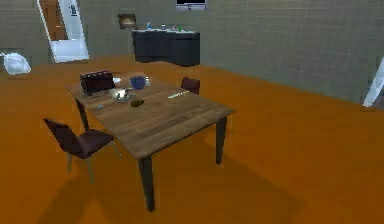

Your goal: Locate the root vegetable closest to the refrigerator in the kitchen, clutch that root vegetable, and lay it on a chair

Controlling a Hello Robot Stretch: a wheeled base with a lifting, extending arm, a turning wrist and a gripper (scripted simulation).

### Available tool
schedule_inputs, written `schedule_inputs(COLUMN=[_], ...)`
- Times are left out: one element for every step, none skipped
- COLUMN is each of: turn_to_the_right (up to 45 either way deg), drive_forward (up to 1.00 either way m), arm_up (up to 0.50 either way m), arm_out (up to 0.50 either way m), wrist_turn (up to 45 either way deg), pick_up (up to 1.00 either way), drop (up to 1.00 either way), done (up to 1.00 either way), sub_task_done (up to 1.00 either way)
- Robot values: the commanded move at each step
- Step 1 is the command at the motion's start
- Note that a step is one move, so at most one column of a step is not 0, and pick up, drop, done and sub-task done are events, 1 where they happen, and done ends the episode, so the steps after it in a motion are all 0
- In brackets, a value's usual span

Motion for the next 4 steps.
schedule_inputs(turn_to_the_right=[36.0, 0.0, 0.0, -42.0], drive_forward=[0.0, 1.0, 0.5, 0.0], arm_up=[0.0, 0.0, 0.0, 0.0], arm_out=[0.0, 0.0, 0.0, 0.0], wrist_turn=[0.0, 0.0, 0.0, 0.0], pick_up=[0.0, 0.0, 0.0, 0.0], drop=[0.0, 0.0, 0.0, 0.0], done=[0.0, 0.0, 0.0, 0.0], sub_task_done=[0.0, 0.0, 0.0, 0.0])
